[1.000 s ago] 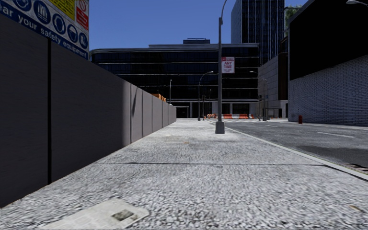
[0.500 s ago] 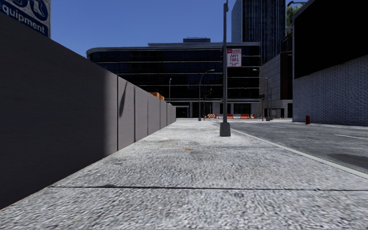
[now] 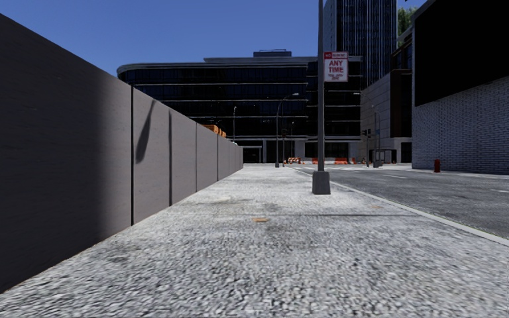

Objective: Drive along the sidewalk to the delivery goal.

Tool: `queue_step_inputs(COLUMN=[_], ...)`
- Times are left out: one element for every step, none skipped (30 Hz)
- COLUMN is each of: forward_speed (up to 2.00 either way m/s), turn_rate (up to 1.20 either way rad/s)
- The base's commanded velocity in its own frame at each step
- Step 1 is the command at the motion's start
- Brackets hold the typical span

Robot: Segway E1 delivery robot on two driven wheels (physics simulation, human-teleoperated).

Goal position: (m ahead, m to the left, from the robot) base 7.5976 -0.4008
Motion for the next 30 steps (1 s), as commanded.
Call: queue_step_inputs(forward_speed=[1.97, 1.97, 1.97, 1.97, 1.97, 1.97, 1.97, 1.97, 1.97, 1.97, 1.97, 1.97, 1.97, 1.97, 1.97, 1.97, 1.97, 1.97, 1.97, 1.97, 1.97, 1.97, 1.97, 1.97, 1.97, 1.97, 1.97, 1.97, 1.97, 1.97], turn_rate=[0.0, 0.0, 0.0, 0.0, 0.0, 0.0, 0.0, 0.0, 0.0, 0.0, 0.0, 0.0, 0.0, 0.0, 0.0, 0.0, 0.0, 0.0, 0.0, 0.0, 0.0, 0.0, 0.0, 0.0, 0.0, 0.0, 0.0, 0.0, 0.0, 0.0])
